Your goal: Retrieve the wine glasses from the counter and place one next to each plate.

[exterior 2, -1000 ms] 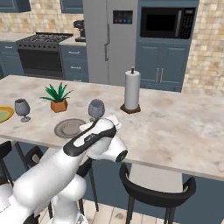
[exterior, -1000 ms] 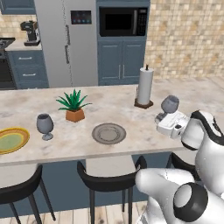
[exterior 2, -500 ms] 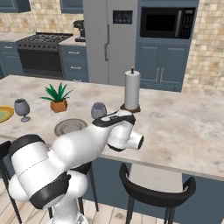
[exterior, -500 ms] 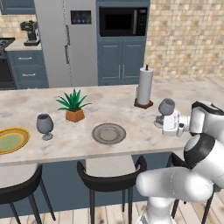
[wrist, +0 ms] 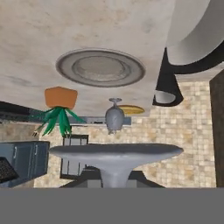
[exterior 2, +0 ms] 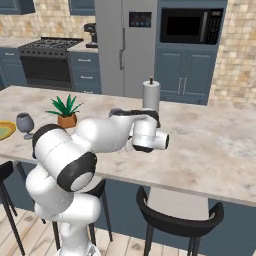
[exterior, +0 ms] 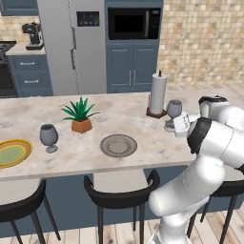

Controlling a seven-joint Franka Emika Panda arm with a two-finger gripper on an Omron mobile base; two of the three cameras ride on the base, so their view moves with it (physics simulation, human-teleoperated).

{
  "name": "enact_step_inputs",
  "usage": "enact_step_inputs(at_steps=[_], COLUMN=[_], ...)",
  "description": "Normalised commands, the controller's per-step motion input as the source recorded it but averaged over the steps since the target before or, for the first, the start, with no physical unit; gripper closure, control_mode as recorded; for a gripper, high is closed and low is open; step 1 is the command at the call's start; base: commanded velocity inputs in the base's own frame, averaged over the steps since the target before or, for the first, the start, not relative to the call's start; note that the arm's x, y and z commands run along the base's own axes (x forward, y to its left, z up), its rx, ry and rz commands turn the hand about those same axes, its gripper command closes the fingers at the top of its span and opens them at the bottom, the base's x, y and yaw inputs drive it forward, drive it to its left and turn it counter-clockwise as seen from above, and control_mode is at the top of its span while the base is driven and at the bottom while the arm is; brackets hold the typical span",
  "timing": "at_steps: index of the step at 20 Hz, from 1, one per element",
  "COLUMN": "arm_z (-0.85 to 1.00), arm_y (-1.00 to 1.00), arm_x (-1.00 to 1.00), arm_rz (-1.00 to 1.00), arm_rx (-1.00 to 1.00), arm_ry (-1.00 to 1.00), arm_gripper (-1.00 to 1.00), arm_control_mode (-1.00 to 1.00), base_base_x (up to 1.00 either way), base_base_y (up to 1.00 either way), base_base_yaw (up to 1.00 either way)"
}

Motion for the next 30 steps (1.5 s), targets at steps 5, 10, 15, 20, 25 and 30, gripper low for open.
enact_step_inputs(at_steps=[5,10,15,20,25,30], arm_z=[-0.05,-0.01,-0.07,-0.14,-0.2,-0.28], arm_y=[0.39,0.46,0.32,0.0,0.0,0.0], arm_x=[0.26,0.11,0.16,0.0,0.0,0.0], arm_rz=[0.0,0.0,0.0,0.0,0.0,0.0], arm_rx=[-0.04,-0.16,-0.05,0.0,0.0,-0.05], arm_ry=[0.05,0.04,0.07,0.11,0.05,-0.01], arm_gripper=[1.0,1.0,1.0,1.0,1.0,1.0], arm_control_mode=[-1.0,-1.0,-1.0,-1.0,-1.0,-1.0], base_base_x=[0.0,0.0,0.0,0.0,0.0,0.0], base_base_y=[0.0,0.0,0.0,0.0,0.0,0.0], base_base_yaw=[0.0,0.0,0.0,0.0,0.0,0.0])
